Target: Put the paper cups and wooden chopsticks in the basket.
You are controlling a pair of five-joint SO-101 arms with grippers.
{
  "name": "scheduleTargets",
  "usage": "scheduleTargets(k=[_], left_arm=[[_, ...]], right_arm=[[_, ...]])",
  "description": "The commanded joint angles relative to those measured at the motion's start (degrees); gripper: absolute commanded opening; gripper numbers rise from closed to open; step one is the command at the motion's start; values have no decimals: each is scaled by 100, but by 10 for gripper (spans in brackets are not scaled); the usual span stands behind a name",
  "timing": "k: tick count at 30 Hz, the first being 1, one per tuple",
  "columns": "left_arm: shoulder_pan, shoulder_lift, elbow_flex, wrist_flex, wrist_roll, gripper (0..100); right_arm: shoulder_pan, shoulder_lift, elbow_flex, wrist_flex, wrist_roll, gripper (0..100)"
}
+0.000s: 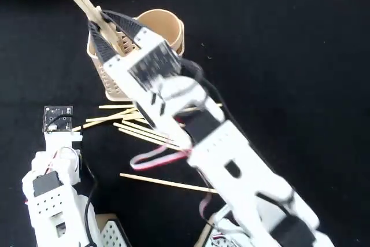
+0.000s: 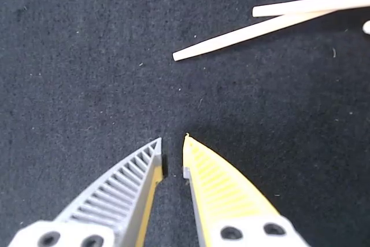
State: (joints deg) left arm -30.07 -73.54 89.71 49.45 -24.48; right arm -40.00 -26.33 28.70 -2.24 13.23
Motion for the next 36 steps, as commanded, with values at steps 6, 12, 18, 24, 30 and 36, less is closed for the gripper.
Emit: scheduleTargets(k=[6, 12, 18, 24, 30, 36], left_arm=[[22, 18, -13, -114, -9, 83], [22, 18, -13, -114, -9, 83], [22, 18, -13, -114, -9, 83], [22, 18, -13, -114, -9, 83], [22, 18, -13, -114, -9, 83], [22, 18, -13, -114, -9, 83]], right_arm=[[598, 2026, -1824, -167, -695, 12], [615, 2633, -1657, -44, -721, 12], [615, 2677, -1332, 9, -686, 15], [413, 2642, -1209, 914, -686, 70], [273, 2492, -1666, 1767, -686, 181], [290, 1842, -2387, 2716, -677, 163]])
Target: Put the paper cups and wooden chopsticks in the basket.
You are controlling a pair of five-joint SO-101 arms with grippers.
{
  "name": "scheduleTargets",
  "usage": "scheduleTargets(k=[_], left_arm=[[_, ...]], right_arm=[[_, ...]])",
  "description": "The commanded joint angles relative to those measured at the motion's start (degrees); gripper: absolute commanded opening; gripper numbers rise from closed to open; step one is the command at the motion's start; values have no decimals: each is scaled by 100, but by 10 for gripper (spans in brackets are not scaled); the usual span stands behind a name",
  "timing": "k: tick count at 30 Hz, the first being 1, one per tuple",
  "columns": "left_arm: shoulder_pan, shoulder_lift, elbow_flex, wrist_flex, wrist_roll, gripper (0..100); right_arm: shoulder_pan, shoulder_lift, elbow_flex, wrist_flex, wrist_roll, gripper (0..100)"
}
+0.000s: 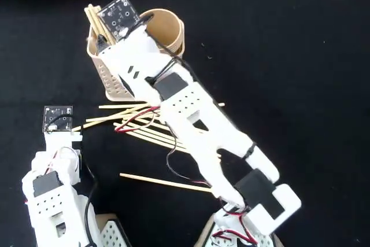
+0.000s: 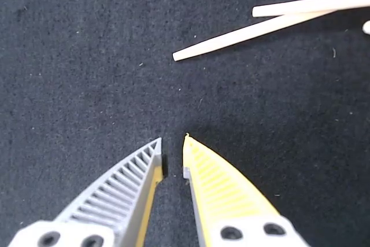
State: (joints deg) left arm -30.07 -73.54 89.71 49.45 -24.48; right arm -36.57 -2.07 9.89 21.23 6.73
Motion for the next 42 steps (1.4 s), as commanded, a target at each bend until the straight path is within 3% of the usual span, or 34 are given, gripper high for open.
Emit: scheduleTargets(k=[1, 7, 12, 15, 18, 24, 33, 42], left_arm=[[22, 18, -13, -114, -9, 83], [22, 18, -13, -114, -9, 83], [22, 18, -13, -114, -9, 83], [22, 18, -13, -114, -9, 83], [22, 18, -13, -114, -9, 83], [22, 18, -13, -114, -9, 83], [22, 18, -13, -123, -9, 83], [22, 18, -13, -123, -9, 83]], right_arm=[[-53, -760, -585, 545, -26, 163], [-79, -2141, -673, 2259, -26, 161], [-79, -3029, -171, 4158, 62, 54], [-88, -3266, 576, 4888, 774, 15], [-88, -3310, 1604, 5266, 1574, 61], [-255, -3345, 3908, 4905, 2602, 259], [-1459, -3345, 5367, 4554, 2822, 261], [-1468, -3301, 6352, 3226, 2813, 259]])
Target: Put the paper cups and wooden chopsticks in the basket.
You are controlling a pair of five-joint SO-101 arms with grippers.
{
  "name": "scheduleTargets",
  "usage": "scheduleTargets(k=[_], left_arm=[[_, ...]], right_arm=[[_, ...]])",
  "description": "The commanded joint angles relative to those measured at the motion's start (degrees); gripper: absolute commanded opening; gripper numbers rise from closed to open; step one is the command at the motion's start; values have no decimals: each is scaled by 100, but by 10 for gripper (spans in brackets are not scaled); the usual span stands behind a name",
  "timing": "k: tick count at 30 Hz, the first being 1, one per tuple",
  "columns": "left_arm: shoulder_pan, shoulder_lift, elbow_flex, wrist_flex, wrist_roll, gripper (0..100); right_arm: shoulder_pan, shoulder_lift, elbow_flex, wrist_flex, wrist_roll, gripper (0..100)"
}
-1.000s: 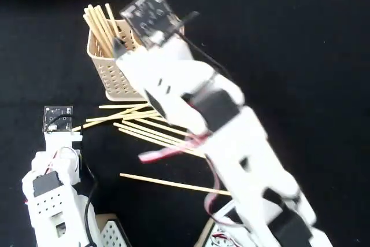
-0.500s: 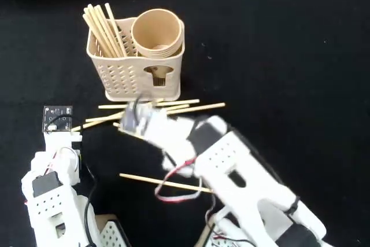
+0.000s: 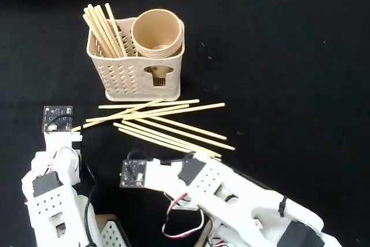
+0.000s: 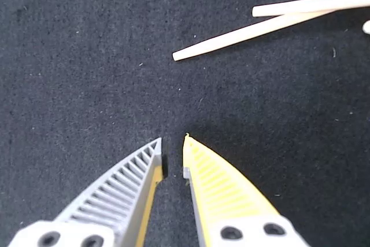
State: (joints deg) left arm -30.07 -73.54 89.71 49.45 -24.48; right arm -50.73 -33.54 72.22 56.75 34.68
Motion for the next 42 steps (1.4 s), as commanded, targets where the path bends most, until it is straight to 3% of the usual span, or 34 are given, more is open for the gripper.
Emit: scheduleTargets(k=[1, 7, 16, 23, 29, 36, 42], left_arm=[[22, 18, -13, -123, -9, 83], [22, 18, -13, -114, -9, 83], [22, 18, -13, -114, -9, 83], [22, 18, -13, -114, -9, 83], [22, 18, -13, -114, -9, 83], [22, 18, -13, -114, -9, 83], [22, 18, -13, -114, -9, 83]], right_arm=[[26, -154, 92, -316, 18, 245], [853, -154, -40, -396, 70, 8], [2022, -198, -743, -352, 510, 14], [2013, -163, -936, -396, 545, 26], [2004, -154, -919, -396, 545, 210], [1996, -154, -848, -413, 545, 208], [1996, 92, -365, -1152, 545, 209]])
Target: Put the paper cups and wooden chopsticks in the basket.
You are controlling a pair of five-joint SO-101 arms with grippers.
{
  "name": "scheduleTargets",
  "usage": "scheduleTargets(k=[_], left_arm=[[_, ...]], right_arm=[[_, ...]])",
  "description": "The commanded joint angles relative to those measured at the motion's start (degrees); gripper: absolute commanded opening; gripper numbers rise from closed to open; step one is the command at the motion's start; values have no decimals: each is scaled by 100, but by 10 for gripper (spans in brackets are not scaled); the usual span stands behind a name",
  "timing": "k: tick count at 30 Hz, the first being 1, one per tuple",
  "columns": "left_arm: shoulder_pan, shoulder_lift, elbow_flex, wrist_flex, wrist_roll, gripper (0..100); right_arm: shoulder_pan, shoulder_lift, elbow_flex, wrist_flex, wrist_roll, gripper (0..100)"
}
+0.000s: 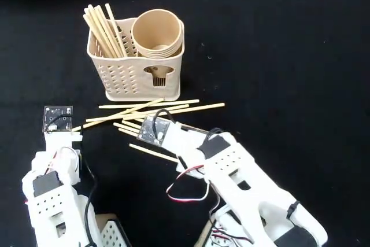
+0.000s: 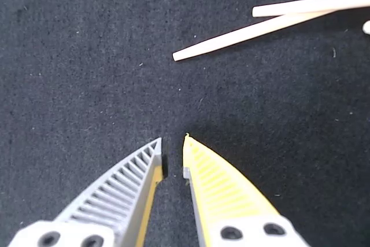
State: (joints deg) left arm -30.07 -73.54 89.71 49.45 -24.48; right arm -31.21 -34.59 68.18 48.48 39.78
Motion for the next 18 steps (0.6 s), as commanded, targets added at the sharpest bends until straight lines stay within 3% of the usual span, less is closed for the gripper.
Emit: scheduleTargets(k=[1, 10, 15, 18], left_arm=[[22, 18, -13, -114, -9, 83], [22, 18, -13, -114, -9, 83], [31, 18, -13, -114, -9, 83], [31, 18, -13, -114, -9, 83]], right_arm=[[53, 330, 40, -387, 35, 210], [70, 1209, -409, -299, 35, 307], [44, 1323, -426, -290, 343, 233], [44, 1305, -426, -290, 387, 116]])
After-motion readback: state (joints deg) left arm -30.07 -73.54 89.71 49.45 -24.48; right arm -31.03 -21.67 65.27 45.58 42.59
